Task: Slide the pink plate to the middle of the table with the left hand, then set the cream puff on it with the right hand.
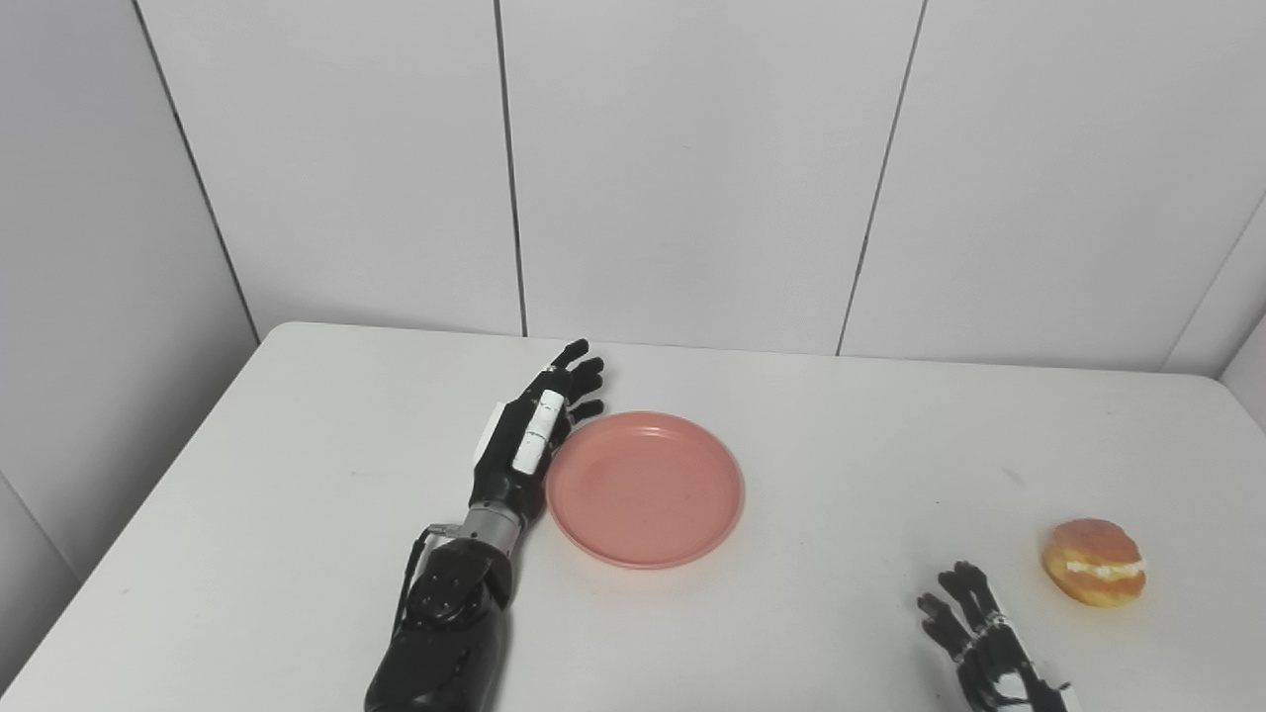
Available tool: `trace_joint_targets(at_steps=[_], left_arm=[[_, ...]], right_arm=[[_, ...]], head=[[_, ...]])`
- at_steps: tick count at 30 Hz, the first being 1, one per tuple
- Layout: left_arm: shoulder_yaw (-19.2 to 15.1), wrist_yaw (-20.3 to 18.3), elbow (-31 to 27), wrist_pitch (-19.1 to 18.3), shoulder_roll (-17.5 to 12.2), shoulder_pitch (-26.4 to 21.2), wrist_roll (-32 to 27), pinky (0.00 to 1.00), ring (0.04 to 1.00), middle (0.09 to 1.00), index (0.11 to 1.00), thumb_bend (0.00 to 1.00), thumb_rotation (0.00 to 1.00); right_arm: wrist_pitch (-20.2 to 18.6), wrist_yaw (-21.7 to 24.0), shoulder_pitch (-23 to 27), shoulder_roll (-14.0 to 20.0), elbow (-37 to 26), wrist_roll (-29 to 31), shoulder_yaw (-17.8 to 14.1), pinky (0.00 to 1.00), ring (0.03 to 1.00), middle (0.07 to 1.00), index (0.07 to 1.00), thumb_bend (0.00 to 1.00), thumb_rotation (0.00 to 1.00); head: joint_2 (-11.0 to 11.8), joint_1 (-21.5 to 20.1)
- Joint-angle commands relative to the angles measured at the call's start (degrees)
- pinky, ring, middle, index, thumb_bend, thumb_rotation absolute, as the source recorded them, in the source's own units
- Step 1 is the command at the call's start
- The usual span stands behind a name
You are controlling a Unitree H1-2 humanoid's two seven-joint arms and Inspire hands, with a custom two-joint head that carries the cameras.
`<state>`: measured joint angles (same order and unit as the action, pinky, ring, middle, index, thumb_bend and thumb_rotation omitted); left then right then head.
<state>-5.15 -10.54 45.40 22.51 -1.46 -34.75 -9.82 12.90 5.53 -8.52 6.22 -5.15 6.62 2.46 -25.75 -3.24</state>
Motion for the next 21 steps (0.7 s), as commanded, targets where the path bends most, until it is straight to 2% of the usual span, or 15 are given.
trace_joint_targets(at_steps=[1,2,4,7,8,12,13,16,17,19,21], left_arm=[[0.72,-0.97,4.16,0.18,2.5,6.3,-0.36,0.83,0.882,0.857,0.851,0.89,0.83],[0.93,-1.02,3.47,-0.46,2.55,6.42,-0.29,0.83,0.882,0.858,0.851,0.89,0.83],[1.21,-1.29,2.41,-1.53,2.51,6.63,-0.36,0.81,0.883,0.86,0.854,0.89,0.84],[1.45,-1.62,1.38,-2.64,2.65,6.84,-0.64,0.8,0.883,0.864,0.856,0.9,0.84],[1.51,-1.85,0.9,-3.08,2.65,6.97,-0.8,0.8,0.883,0.864,0.856,0.9,0.84],[1.44,-2.48,-0.32,-4.54,2.64,7.34,-1.34,0.77,0.87,0.86,0.853,0.89,0.85],[1.35,-2.73,-0.44,-4.7,2.58,7.42,-1.45,0.77,0.87,0.86,0.854,0.88,0.85],[1.27,-3.18,-0.63,-4.84,2.54,7.56,-1.52,0.79,0.875,0.861,0.855,0.88,0.86],[1.29,-3.64,-1.0,-4.95,2.49,7.78,-1.77,0.79,0.875,0.861,0.855,0.88,0.86],[1.32,-4.28,-1.66,-5.28,2.41,8.14,-2.23,0.8,0.884,0.869,0.866,0.89,0.86],[1.31,-4.91,-2.07,-5.59,2.41,8.31,-2.77,0.81,0.895,0.879,0.873,0.9,0.84]], right_arm=[[-5.23,0.55,-2.34,-1.13,2.01,-0.9,1.61,0.89,0.881,0.934,0.94,0.82,0.96],[-5.17,0.32,-2.4,-1.36,1.93,-1.49,1.82,0.88,0.878,0.932,0.937,0.83,0.96],[-5.13,-0.1,-2.53,-1.87,1.73,-2.55,2.2,0.87,0.868,0.926,0.927,0.84,0.94],[-4.83,-0.37,-2.59,-2.15,1.67,-3.34,2.45,0.85,0.861,0.921,0.919,0.85,0.92],[-5.02,-0.56,-2.61,-2.38,1.49,-3.76,2.66,0.85,0.86,0.92,0.918,0.85,0.92],[-5.18,-0.92,-2.58,-3.01,1.13,-4.88,3.48,0.83,0.848,0.91,0.908,0.86,0.91],[-5.02,-0.9,-2.53,-3.12,1.23,-4.98,3.7,0.83,0.85,0.91,0.907,0.86,0.9],[-4.88,-0.87,-2.42,-3.18,1.4,-4.98,4.02,0.83,0.858,0.914,0.909,0.85,0.89],[-4.96,-1.05,-2.41,-3.45,1.36,-5.13,4.2,0.83,0.858,0.914,0.909,0.85,0.89],[-4.98,-1.46,-2.4,-3.89,1.33,-5.85,4.54,0.81,0.849,0.91,0.904,0.84,0.87],[-5.18,-1.83,-2.43,-4.17,1.24,-6.45,4.74,0.79,0.84,0.904,0.897,0.84,0.86]], head=[[0.0,0.05],[-0.11,-1.94],[-0.25,-3.34],[-0.25,-3.34],[-0.36,-5.25],[-0.24,-7.73],[-0.11,-9.05],[-0.09,-9.29],[0.05,-11.72],[0.12,-13.08],[0.12,-13.28]])
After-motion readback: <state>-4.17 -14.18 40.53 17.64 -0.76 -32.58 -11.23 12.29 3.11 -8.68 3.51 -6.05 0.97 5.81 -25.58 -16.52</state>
